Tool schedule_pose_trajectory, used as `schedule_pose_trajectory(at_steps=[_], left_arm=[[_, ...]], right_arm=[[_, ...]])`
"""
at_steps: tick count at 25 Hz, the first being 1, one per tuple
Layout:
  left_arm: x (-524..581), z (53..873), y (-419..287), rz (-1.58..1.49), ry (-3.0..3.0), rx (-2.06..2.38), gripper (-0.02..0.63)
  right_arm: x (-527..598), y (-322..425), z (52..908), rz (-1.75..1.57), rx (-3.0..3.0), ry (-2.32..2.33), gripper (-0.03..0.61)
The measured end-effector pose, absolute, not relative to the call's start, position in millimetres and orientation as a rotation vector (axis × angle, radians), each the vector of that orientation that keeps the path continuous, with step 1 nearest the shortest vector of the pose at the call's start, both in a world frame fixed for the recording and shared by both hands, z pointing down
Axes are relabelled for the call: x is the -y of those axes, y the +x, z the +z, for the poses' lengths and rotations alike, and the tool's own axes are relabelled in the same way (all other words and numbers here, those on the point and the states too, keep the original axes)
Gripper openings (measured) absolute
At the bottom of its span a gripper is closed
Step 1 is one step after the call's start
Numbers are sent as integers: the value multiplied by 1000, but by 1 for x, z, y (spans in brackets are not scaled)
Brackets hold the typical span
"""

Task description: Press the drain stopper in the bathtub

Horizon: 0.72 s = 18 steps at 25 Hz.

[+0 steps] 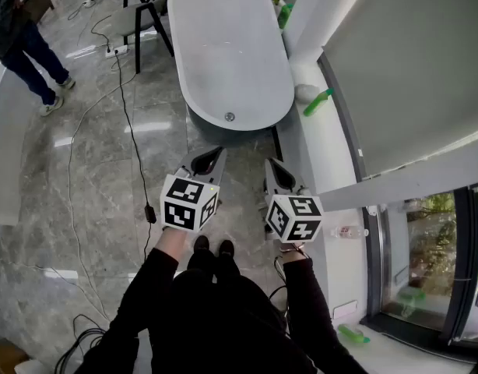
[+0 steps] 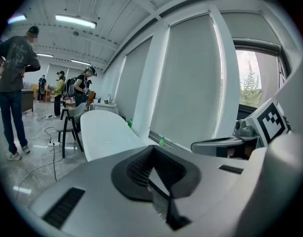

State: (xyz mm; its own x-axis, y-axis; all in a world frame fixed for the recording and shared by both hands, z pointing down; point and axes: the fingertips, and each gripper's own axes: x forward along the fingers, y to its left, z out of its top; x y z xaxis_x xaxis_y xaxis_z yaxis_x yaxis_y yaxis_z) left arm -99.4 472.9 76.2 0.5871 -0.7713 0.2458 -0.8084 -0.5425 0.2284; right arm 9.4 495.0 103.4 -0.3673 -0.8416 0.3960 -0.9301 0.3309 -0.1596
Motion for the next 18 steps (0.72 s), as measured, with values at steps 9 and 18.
schedule_pose_trajectory(at_steps=[9, 18], left_arm=[[-473, 81, -109, 173, 2491, 1291, 5], [-463, 83, -125, 169, 2499, 1276, 5]], right_arm=[[-495, 7, 111, 536, 2331, 1589, 3], [-493, 1, 114, 568, 2322, 1606, 2]])
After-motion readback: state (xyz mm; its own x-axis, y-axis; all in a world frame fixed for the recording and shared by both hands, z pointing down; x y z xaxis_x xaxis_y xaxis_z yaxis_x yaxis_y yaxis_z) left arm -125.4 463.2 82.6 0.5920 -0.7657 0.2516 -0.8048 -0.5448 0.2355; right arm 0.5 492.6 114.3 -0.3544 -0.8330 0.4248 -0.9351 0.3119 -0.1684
